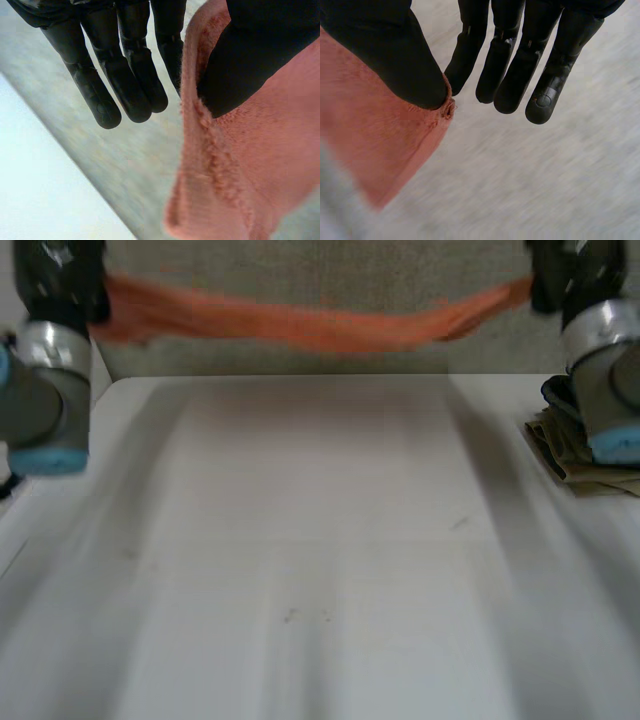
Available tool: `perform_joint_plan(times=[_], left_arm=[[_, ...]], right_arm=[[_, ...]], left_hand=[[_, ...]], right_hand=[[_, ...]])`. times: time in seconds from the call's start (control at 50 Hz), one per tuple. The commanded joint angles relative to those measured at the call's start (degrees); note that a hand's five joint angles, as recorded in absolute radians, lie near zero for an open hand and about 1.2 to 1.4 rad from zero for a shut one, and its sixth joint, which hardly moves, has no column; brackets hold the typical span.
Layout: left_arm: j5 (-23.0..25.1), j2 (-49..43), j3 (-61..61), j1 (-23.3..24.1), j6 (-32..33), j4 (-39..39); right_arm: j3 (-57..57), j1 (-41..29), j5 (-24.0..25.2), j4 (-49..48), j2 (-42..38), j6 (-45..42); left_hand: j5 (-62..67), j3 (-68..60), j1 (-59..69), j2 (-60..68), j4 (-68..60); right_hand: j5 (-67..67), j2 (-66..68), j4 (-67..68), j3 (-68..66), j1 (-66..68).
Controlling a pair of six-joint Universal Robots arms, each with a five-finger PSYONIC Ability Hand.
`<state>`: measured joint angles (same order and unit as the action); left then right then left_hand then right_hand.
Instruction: Fold the laundry.
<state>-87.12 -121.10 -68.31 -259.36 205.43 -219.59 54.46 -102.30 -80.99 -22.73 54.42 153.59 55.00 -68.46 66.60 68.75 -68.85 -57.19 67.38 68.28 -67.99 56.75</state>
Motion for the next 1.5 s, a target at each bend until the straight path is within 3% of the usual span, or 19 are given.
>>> perform_joint_plan(times=[0.02, 0.18, 0.26, 0.34, 0.46, 0.52, 0.58, 0.7, 0.82, 0.9, 0.98, 1.1, 1.16, 1.18, 1.22, 1.28, 1.4, 1.5], left_arm=[[6.1, -4.5, -13.2, 0.6, 1.6, -4.3], [7.5, -6.1, -21.9, 0.6, 12.9, -2.4], [7.6, 0.1, -27.7, -0.5, 19.2, 4.7], [7.6, 9.0, -33.9, -2.6, 24.0, 18.3], [7.9, 24.2, -40.8, -6.1, 25.8, 41.5], [8.9, 28.6, -43.6, -7.4, 29.1, 53.5], [11.0, 30.0, -44.1, -8.0, 31.5, 58.1], [13.6, 29.3, -41.4, -7.0, 31.2, 51.9], [12.2, 19.2, -33.1, -2.6, 21.7, 39.2], [5.2, 8.7, -24.4, -0.6, 17.5, 33.2], [-2.8, -0.1, -15.9, 1.0, 17.9, 32.1], [-8.4, -8.1, -7.4, 3.2, 17.6, 32.1], [-8.2, -8.9, -6.8, 4.0, 17.7, 31.5], [-8.3, -8.9, -6.9, 4.2, 17.5, 31.5], [-8.2, -8.9, -7.3, 5.1, 17.0, 31.5], [-8.2, -8.6, -7.9, 6.3, 16.9, 31.5], [-8.2, -7.1, -10.1, 6.9, 17.0, 31.5], [-8.2, -5.8, -10.9, 6.5, 16.9, 31.5]], right_arm=[[8.1, 0.2, 2.0, 6.8, -4.9, -1.3], [11.7, 0.4, 2.1, 18.9, -5.6, -6.8], [15.4, 0.4, 2.2, 26.6, -1.1, -11.1], [21.4, 2.7, 1.8, 37.3, 5.9, -16.6], [33.2, 8.9, 1.8, 57.4, 17.2, -29.8], [38.6, 13.1, 2.4, 60.6, 22.5, -35.5], [40.8, 15.6, 2.3, 58.9, 24.1, -37.7], [40.5, 15.4, 2.5, 50.9, 23.6, -35.3], [32.9, 8.3, 1.4, 34.1, 13.4, -26.9], [25.5, 3.3, -0.7, 25.7, 6.3, -24.6], [18.6, 2.4, -2.3, 18.2, 0.0, -24.2], [11.2, 1.0, -3.6, 9.7, -7.0, -24.2], [10.1, -0.4, -4.5, 10.4, -7.8, -23.7], [10.1, -1.0, -4.9, 11.0, -7.7, -23.3], [10.8, -2.1, -6.1, 13.7, -6.8, -20.5], [11.3, -2.3, -6.1, 19.0, -4.1, -16.0], [13.2, -2.1, -0.7, 42.5, 7.7, -5.8], [23.1, -1.8, 4.4, 45.3, 12.6, -5.0]], left_hand=[[15.0, -11.5, 13.4, 11.2, -11.2], [15.0, -11.5, 13.4, 11.2, -11.2], [15.0, -11.5, 13.4, 11.2, -11.2], [15.0, -11.5, 13.4, 11.2, -11.2], [15.0, -11.5, 13.4, 11.2, -11.2], [15.0, -11.5, 13.4, 11.2, -11.2], [15.0, -11.5, 13.4, 11.2, -11.2], [15.0, -11.5, 13.4, 11.2, -11.2], [15.0, -11.5, 13.4, 11.2, -11.2], [15.0, -11.5, 13.4, 11.2, -11.2], [15.0, -11.5, 13.4, 11.2, -11.2], [15.0, -11.5, 13.4, 11.2, -11.2], [15.0, -11.5, 13.4, 11.2, -11.2], [15.0, -11.5, 13.4, 11.2, -11.2], [15.0, -11.5, 13.4, 11.2, -11.2], [15.0, -11.5, 13.4, 11.2, -11.2], [15.0, -11.5, 13.4, 11.2, -11.2], [15.0, -11.5, 13.4, 11.2, -11.2]], right_hand=[[-12.8, 12.6, 11.7, -12.0, 23.2], [-12.8, 12.6, 11.7, -12.0, 23.2], [-12.8, 12.6, 11.7, -12.0, 23.2], [-12.8, 12.6, 11.7, -12.0, 23.2], [-12.8, 12.6, 11.7, -12.0, 23.2], [-12.8, 12.6, 11.7, -12.0, 23.2], [-12.8, 12.6, 11.7, -12.0, 23.2], [-12.8, 12.6, 11.7, -12.0, 23.2], [-12.8, 12.6, 11.7, -12.0, 23.2], [-12.8, 12.6, 11.7, -12.0, 23.2], [-12.8, 12.6, 11.7, -12.0, 23.2], [-12.8, 12.6, 11.7, -12.0, 23.2], [-12.8, 12.6, 11.7, -12.0, 23.2], [-6.7, 6.5, 5.6, -5.9, 17.1], [36.5, -36.7, -37.6, 37.3, -26.1], [37.1, -37.3, -38.2, 37.9, -26.6], [40.3, -40.5, -41.4, 41.1, -29.8], [38.8, -39.0, -39.9, 39.6, -28.3]])
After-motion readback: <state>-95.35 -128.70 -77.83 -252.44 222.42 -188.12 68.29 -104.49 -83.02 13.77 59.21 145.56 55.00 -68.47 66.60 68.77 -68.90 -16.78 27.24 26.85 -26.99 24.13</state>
